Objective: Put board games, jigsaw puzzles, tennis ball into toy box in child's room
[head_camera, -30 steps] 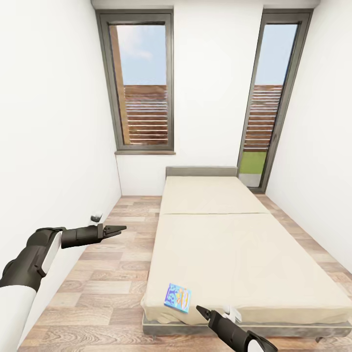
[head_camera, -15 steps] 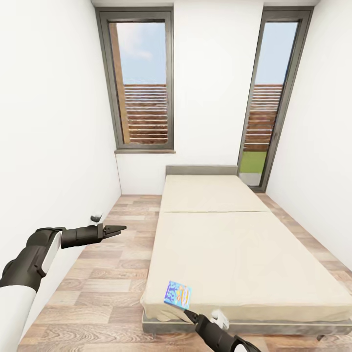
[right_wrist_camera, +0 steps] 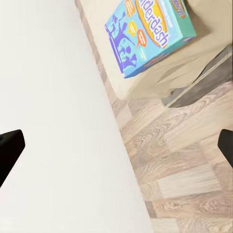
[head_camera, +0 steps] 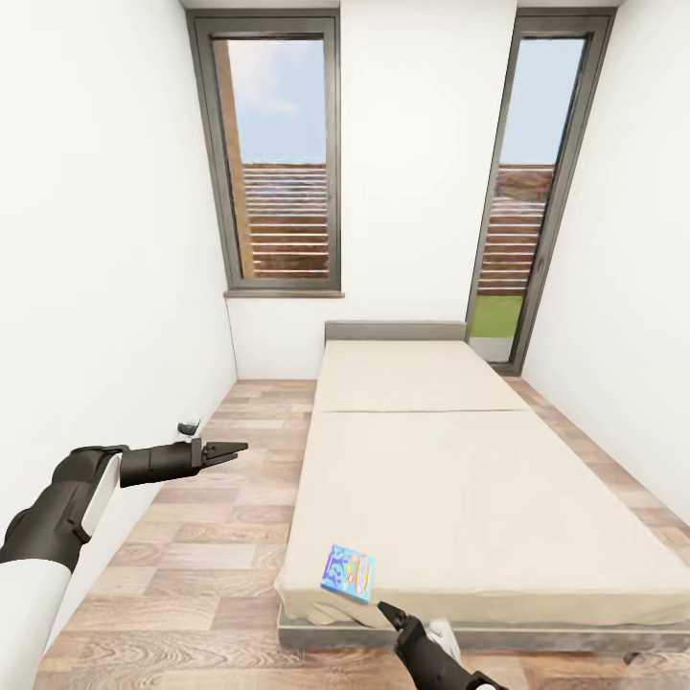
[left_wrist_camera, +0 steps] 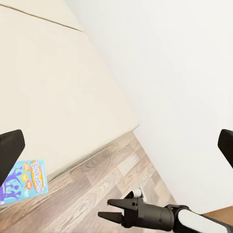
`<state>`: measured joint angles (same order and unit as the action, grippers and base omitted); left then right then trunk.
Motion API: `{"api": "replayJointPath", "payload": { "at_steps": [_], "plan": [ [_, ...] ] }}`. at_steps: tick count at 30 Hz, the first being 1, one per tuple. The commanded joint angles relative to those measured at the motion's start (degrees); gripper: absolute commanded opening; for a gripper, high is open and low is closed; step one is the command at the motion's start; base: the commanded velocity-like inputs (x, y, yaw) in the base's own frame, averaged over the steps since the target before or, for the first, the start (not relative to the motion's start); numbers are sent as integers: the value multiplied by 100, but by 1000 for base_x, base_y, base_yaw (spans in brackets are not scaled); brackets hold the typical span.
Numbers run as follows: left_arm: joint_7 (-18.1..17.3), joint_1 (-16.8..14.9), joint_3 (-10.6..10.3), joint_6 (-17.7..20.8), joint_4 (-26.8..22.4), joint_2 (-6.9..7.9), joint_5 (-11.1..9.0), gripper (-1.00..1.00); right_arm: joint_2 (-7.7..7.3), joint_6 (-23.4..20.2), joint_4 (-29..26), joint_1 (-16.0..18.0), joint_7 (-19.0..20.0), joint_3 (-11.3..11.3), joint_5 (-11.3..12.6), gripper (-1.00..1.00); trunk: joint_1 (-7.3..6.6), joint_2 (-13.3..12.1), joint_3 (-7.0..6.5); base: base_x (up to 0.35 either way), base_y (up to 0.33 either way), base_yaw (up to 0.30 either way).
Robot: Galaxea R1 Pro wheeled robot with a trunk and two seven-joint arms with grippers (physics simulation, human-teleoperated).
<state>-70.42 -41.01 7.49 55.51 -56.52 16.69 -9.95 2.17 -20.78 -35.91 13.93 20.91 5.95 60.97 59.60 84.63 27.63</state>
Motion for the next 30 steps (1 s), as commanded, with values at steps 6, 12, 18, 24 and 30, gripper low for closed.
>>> {"api": "replayJointPath", "payload": {
  "at_steps": [6, 12, 18, 24, 30],
  "plan": [
    [-4, -4, -1, 39, 0, -4, -16, 100, -28, -18, 111, 77, 16, -33, 526, 100, 132, 246, 114, 0, 0, 0],
    [1, -4, -1, 39, 0, -7, -14, 100, -32, -167, 132, 300, -3, -39, 985, 100, 264, 486, 222, 0, 0, 0],
    [-5, -4, 4, 39, 0, 0, -15, 100, -26, -500, 136, 451, -5, -44, 1129, 100, 396, 727, 330, 0, 0, 0],
    [-7, -4, 7, 39, 0, 7, -16, 100, 32, -564, 119, 577, -7, -72, 1161, 100, 527, 967, 437, 0, 0, 0],
    [-7, -4, 7, 39, 0, 9, -16, 100, 90, -504, 119, 719, -8, -75, 1153, 100, 659, 1208, 545, 0, 0, 0]
  ]
}}
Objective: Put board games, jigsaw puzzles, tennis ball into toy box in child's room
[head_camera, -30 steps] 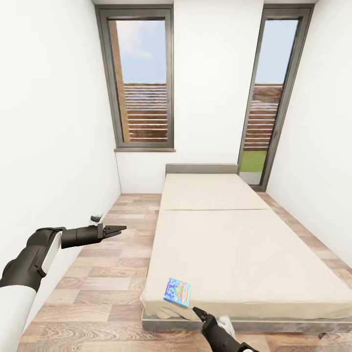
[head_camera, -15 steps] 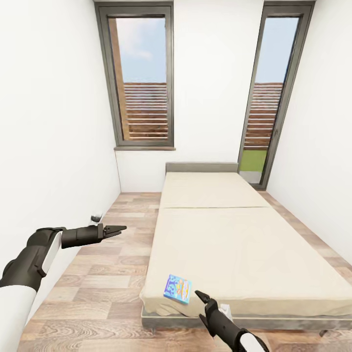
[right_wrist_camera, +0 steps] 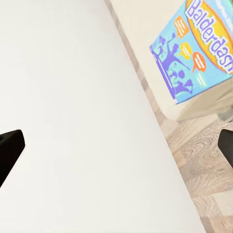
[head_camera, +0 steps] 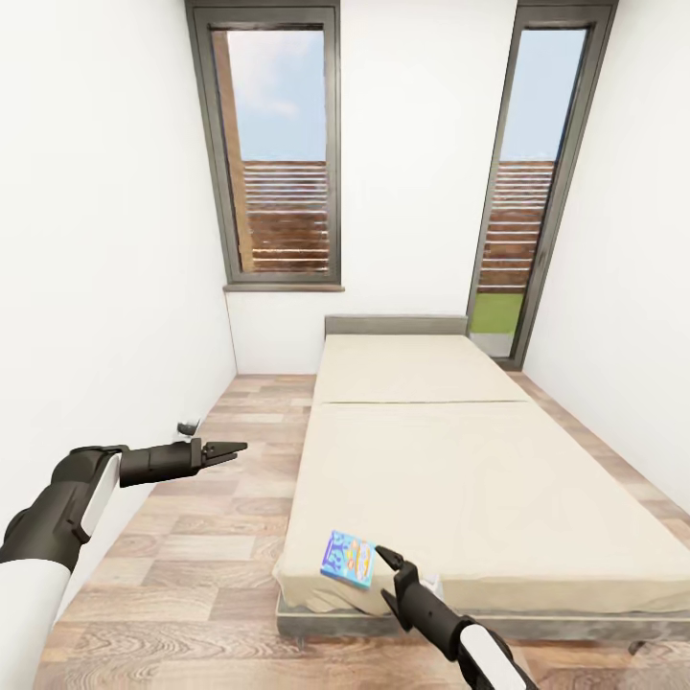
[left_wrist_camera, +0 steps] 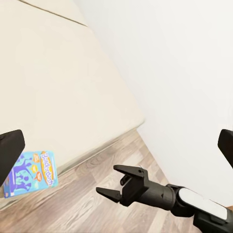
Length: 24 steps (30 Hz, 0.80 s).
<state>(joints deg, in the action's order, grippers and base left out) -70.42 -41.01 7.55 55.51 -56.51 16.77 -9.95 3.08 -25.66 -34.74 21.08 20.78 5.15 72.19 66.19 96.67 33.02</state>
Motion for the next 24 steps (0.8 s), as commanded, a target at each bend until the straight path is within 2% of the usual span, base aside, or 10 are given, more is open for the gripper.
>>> {"api": "replayJointPath", "payload": {
  "at_steps": [1, 14, 24],
  "plan": [
    [-7, -3, 1, 39, 0, 1, -16, 100, 1, -9, 2, 9, 5, 3, 35, 100, 22, 45, 24, 0, 0, 0],
    [-7, -3, 1, 39, 0, 2, -16, 100, -17, 25, 20, 27, 8, -22, 32, 100, 308, 566, 258, 0, 0, 0],
    [-7, -3, 1, 39, 0, 18, -15, 100, -49, 18, 71, 27, 5, -23, 26, 100, 308, 566, 258, 0, 0, 0]
  ]
}}
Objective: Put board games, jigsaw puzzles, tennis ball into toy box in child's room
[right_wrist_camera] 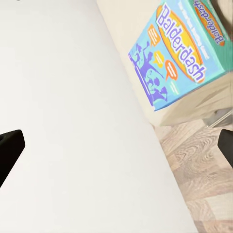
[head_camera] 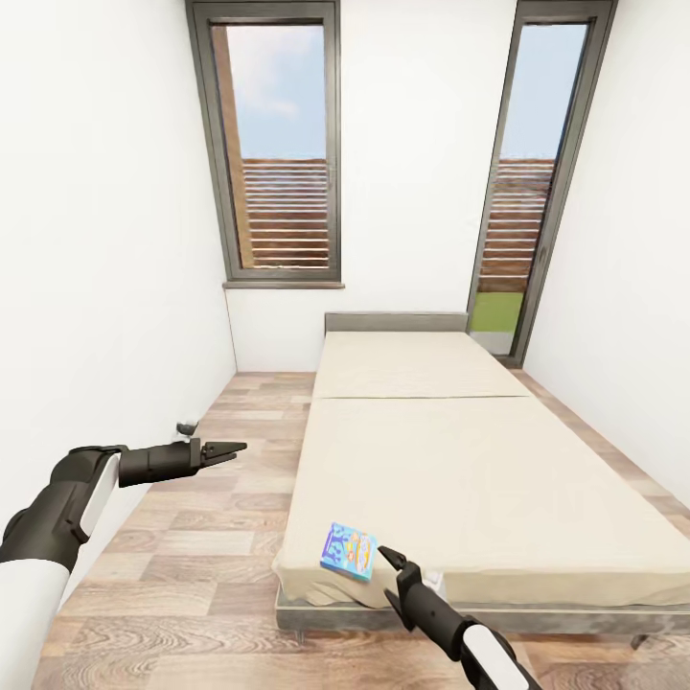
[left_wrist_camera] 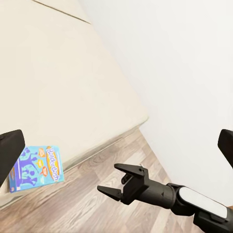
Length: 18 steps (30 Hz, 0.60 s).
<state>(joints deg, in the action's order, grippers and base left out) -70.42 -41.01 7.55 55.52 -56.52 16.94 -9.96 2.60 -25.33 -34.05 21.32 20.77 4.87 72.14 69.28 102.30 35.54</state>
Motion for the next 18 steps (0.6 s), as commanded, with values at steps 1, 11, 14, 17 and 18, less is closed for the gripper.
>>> {"api": "replayJointPath", "payload": {
  "at_steps": [1, 11, 14, 17, 18],
  "plan": [
    [-7, -3, 1, 38, 0, 1, -15, 100, -2, -16, 10, 4, 6, 5, 32, 100, -1, 3, 6, 0, 0, 0],
    [-7, -3, 1, 38, 0, -10, -15, 100, -2, -8, 45, 4, 6, 5, 29, 100, 175, 324, 149, 0, 0, 0],
    [-7, -3, 1, 38, 0, -14, -15, 100, 19, -6, 47, 10, 9, 5, -1, 100, 241, 444, 203, 0, 0, 0],
    [-7, -3, 1, 38, 0, -11, -15, 100, 31, 7, 48, 11, 12, 5, -20, 100, 307, 564, 257, 0, 0, 0],
    [-7, -3, 1, 38, 0, -9, -15, 100, 30, 25, 48, 11, 12, 5, -23, 100, 329, 604, 275, 0, 0, 0]
  ]
}}
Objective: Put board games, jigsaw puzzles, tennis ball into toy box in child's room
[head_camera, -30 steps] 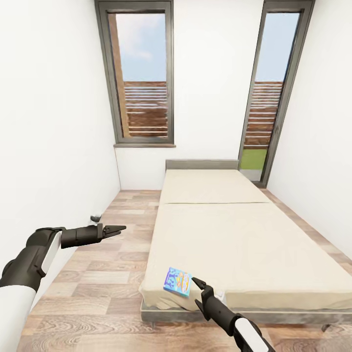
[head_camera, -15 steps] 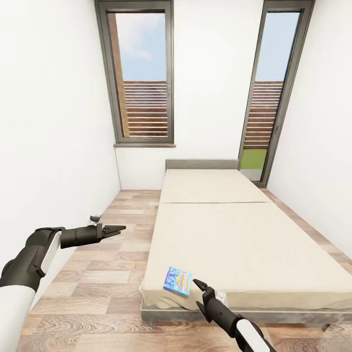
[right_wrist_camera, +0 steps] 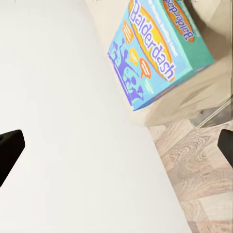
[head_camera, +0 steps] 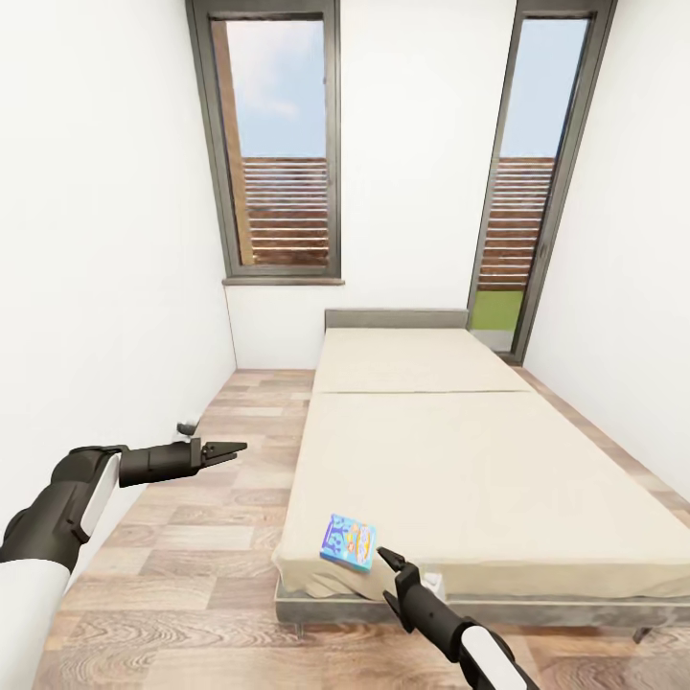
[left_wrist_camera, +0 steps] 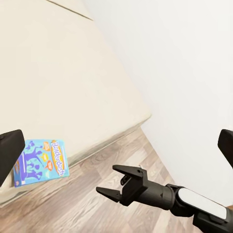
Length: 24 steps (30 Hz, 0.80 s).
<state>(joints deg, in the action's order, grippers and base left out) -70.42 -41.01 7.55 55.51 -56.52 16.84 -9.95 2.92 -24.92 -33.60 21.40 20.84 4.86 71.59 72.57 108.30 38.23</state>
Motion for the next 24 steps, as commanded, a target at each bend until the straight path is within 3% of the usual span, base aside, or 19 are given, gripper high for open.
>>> {"api": "replayJointPath", "payload": {
  "at_steps": [1, 8, 24],
  "plan": [
    [-7, -3, 1, 39, 0, 5, -16, 100, -5, 48, 4, 4, 6, 8, 25, 100, 22, 44, 24, 0, 0, 0],
    [-7, -3, -6, 39, 0, -6, -16, 100, -38, 423, 131, 5, 34, 26, 22, 100, 176, 325, 150, 0, 0, 0],
    [-7, -3, 0, 39, 0, 8, -16, 100, -49, 506, 195, 5, 127, 82, 13, 100, 527, 967, 437, 0, 0, 0]
  ]
}}
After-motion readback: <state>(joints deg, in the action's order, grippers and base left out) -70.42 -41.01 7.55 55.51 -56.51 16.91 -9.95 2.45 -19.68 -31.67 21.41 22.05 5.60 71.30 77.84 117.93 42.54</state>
